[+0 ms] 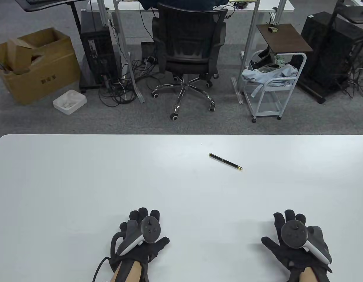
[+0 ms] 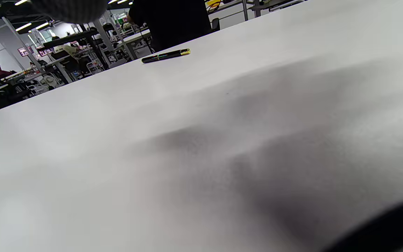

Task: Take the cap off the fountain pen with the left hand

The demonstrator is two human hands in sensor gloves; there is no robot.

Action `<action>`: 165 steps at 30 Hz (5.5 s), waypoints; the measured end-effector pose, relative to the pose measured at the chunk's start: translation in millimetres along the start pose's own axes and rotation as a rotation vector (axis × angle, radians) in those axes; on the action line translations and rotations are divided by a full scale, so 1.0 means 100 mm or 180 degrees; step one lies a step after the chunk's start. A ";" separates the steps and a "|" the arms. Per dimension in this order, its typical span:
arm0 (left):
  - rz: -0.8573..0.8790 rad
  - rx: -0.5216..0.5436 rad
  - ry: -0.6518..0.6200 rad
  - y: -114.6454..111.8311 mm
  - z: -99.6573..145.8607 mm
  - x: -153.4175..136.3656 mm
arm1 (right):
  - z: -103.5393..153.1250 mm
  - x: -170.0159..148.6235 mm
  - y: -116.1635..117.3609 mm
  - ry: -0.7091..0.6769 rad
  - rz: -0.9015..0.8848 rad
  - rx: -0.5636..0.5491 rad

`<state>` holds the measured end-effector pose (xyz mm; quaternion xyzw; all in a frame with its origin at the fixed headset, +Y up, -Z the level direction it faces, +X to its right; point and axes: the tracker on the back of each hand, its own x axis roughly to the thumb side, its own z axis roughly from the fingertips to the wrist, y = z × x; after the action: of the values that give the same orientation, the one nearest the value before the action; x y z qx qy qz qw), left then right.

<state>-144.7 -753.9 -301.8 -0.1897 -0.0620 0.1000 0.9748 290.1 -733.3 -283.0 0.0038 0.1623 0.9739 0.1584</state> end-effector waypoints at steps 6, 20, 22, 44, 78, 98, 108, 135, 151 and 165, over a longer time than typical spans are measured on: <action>0.0023 0.0014 -0.0021 0.00 0.00 0.00 | 0.00 0.02 0.03 0.0005 0.0033 0.0029; 0.0066 0.0042 -0.0057 0.02 0.00 0.00 | -0.03 0.08 0.14 -0.0035 0.0240 0.0095; 0.0043 0.0056 -0.0056 0.03 0.00 0.00 | -0.03 0.12 0.17 -0.0058 0.0328 0.0127; 0.0152 -0.0111 0.0030 0.01 -0.04 -0.14 | -0.47 0.86 -0.76 -0.0444 0.0402 -0.0800; 0.0338 -0.0573 -0.0207 -0.30 -0.15 -0.06 | -3.00 0.87 -0.37 0.0193 0.0669 -0.0646; 0.0296 -0.0539 -0.0162 -0.31 -0.15 -0.06 | -3.01 0.97 -0.26 0.0207 0.0914 -0.0196; 0.0323 -0.0496 -0.0173 -0.27 -0.13 -0.05 | -2.90 0.91 -0.34 0.0121 0.0683 -0.0481; 0.0284 -0.0350 -0.0278 -0.11 0.01 0.05 | -1.38 1.67 -1.16 -0.0644 0.1063 -0.1196; 0.0192 -0.0303 -0.0316 -0.05 0.06 0.13 | -0.31 1.68 -0.86 -0.0927 0.1091 -0.1208; 0.0222 -0.0191 -0.0294 0.03 0.10 0.11 | 0.19 1.46 -0.18 -0.1049 0.0998 -0.0937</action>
<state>-136.3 -745.7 -293.1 -0.2161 -0.1032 0.1408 0.9606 158.4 -666.4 -276.8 0.1643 -0.0116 0.9859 0.0288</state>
